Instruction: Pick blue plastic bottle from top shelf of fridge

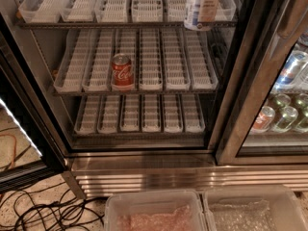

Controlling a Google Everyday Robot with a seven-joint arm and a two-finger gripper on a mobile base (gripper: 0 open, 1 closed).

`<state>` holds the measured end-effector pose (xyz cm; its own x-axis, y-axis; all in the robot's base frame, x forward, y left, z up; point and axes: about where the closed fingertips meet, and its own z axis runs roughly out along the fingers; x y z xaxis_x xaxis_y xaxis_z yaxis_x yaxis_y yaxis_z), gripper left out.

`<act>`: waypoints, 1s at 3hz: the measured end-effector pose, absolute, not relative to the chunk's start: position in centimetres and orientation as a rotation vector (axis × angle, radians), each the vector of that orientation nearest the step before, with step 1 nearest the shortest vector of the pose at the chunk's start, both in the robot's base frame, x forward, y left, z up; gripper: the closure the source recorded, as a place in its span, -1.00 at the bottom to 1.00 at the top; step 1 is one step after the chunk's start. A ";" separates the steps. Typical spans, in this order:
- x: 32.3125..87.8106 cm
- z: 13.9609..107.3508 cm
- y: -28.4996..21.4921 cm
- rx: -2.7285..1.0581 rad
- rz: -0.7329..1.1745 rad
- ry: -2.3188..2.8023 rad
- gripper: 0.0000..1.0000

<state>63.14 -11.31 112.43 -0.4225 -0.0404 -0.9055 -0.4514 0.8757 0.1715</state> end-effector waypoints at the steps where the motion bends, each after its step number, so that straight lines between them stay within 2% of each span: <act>1: 61.3 111.6 -10.8 -0.343 0.529 2.012 1.00; 2: 61.3 111.2 -10.8 -0.343 0.530 2.013 1.00; 3: 56.6 109.1 -9.4 -0.283 0.636 2.135 1.00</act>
Offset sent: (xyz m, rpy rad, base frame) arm -0.1711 0.0473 -0.1073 0.1867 0.6626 0.0701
